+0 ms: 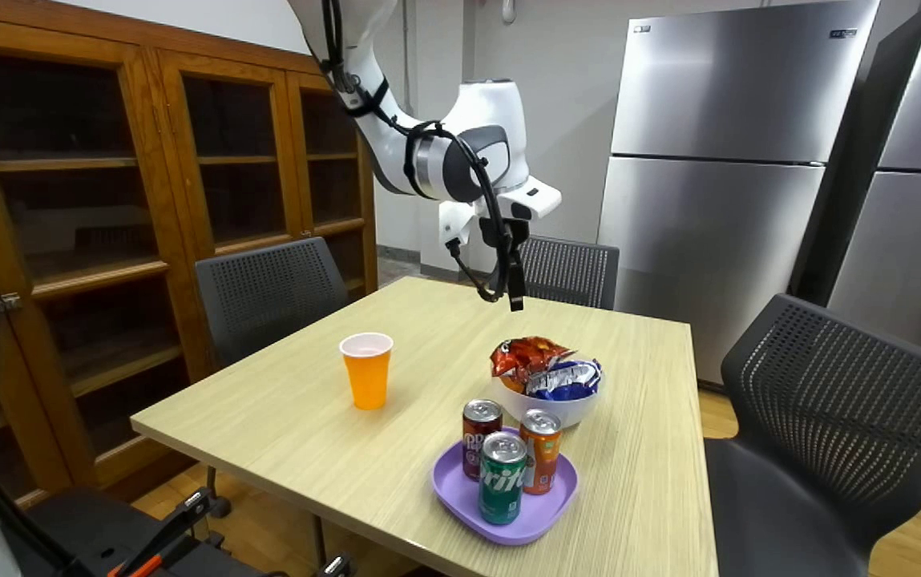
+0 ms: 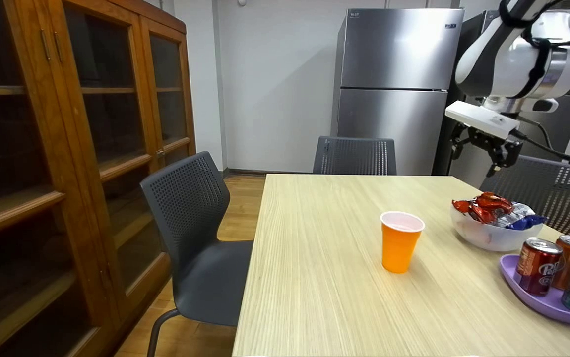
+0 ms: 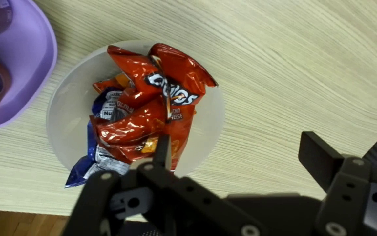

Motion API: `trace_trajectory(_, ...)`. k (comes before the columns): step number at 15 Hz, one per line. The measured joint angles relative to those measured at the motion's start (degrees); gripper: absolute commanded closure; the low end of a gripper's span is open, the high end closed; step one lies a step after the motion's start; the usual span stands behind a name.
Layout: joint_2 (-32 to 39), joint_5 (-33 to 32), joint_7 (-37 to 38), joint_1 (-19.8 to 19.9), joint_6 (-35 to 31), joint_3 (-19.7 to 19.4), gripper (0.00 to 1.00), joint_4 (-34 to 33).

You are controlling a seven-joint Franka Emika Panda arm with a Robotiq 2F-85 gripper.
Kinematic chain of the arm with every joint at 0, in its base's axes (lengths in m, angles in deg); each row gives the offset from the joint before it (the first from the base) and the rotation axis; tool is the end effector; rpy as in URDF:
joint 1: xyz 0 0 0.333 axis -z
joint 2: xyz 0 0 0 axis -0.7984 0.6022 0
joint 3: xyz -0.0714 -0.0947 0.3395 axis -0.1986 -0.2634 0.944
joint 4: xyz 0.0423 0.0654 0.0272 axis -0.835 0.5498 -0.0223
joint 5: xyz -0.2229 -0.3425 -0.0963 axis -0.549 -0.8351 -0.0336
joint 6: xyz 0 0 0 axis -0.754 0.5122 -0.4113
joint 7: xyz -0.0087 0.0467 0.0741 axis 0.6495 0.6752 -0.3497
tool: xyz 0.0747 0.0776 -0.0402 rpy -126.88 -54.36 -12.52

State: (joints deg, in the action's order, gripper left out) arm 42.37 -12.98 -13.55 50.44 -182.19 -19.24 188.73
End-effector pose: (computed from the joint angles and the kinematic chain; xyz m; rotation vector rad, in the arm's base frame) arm 0.6529 -0.1446 0.3019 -2.5938 1.5460 -0.5036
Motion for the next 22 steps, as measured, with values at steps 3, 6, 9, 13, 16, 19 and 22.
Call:
trace_trajectory(3, -2.28, -3.51, 0.37, -2.19, 0.00, -0.03, 0.00, 0.62)
trace_trajectory(6, -4.24, -6.82, 0.37, -4.42, 0.01, 0.50, 0.00, 0.87)
trace_trajectory(9, -5.52, -9.50, 0.33, -5.81, 0.07, 2.09, 0.00, 0.93)
trace_trajectory(13, -6.44, -12.18, 0.00, -6.88, 0.20, 4.85, 0.00, 0.95)
trace_trajectory(16, -6.71, -13.49, -0.99, -7.38, 0.59, 6.69, 0.00, 0.95)
trace_trajectory(19, -6.75, -14.75, -1.44, -7.99, 1.54, 7.46, 0.00, 0.94)
trace_trajectory(22, -6.77, -14.76, -1.90, -8.06, 1.72, 7.44, 0.00, 0.94)
